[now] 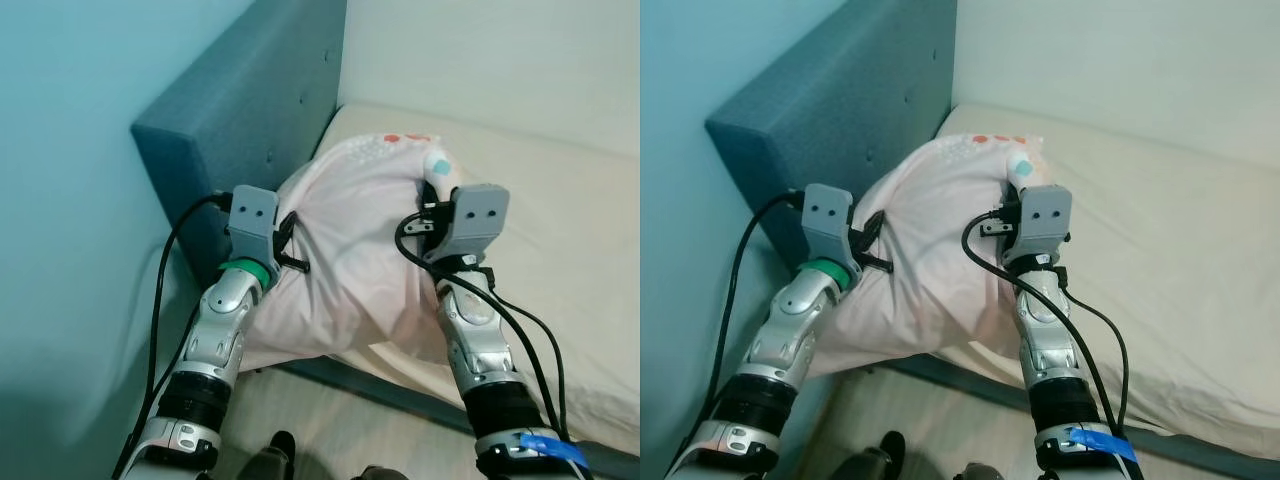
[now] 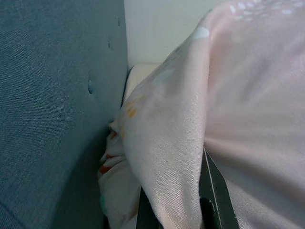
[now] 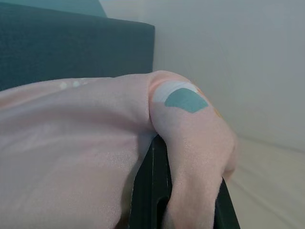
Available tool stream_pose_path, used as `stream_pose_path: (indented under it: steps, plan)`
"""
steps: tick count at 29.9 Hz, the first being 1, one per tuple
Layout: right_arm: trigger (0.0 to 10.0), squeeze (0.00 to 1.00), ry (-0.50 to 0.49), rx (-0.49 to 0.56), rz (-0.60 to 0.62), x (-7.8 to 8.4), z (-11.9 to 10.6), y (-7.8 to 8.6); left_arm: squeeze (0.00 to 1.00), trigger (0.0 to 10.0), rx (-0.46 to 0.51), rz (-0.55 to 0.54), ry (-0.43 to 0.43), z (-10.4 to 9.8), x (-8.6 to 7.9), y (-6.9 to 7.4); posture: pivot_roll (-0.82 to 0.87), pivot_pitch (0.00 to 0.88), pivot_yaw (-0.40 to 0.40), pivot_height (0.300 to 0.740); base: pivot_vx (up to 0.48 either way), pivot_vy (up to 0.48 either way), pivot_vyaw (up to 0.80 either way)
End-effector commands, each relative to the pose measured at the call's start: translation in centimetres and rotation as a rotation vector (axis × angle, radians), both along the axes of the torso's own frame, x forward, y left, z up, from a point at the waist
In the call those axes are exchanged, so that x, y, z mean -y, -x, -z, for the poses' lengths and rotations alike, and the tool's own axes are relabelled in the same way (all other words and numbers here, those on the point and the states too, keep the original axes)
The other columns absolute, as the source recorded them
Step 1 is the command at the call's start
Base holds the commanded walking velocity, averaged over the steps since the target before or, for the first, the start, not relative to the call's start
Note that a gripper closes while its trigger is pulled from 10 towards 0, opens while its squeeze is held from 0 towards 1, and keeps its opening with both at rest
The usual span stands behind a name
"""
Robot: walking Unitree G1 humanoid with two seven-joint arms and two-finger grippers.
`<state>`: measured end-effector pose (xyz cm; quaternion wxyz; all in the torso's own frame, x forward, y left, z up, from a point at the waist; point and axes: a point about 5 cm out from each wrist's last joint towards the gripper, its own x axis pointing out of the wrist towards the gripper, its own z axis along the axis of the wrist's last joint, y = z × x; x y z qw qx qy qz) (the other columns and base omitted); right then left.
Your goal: Clean up the room
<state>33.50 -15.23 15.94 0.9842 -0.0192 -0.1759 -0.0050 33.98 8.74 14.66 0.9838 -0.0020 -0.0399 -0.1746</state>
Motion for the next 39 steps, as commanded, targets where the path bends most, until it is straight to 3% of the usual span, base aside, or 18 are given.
stream_pose_path:
  steps: [1, 7, 21, 39]
  plan:
    - [10.0, 0.00, -0.016, 0.045, 0.031, 0.59, -0.79, 0.20, 0.00, 10.0, 0.033, 0.016, -0.001, -0.62, 0.29, 0.24, 0.03, 0.041, 0.029, 0.740, 0.000, 0.000, 0.00]
    - [10.0, 0.00, -0.027, 0.040, 0.042, 0.78, -0.60, 0.41, 0.00, 10.0, 0.049, 0.056, 0.002, -0.86, 0.78, 0.39, 0.03, 0.047, 0.035, 0.740, 0.000, 0.000, 0.00]
    - [10.0, 0.00, -0.035, 0.039, 0.044, 0.78, -0.60, 0.34, 0.00, 10.0, 0.061, 0.087, 0.016, -1.13, 1.03, 0.58, 0.03, 0.047, 0.037, 0.740, 0.323, 0.000, 0.00]
    - [10.0, 0.00, -0.037, 0.035, 0.027, 0.69, -0.54, 0.35, 0.00, 10.0, 0.057, 0.088, 0.025, -1.02, 1.03, 0.84, 0.03, 0.053, 0.027, 0.740, 0.000, 0.000, 0.00]
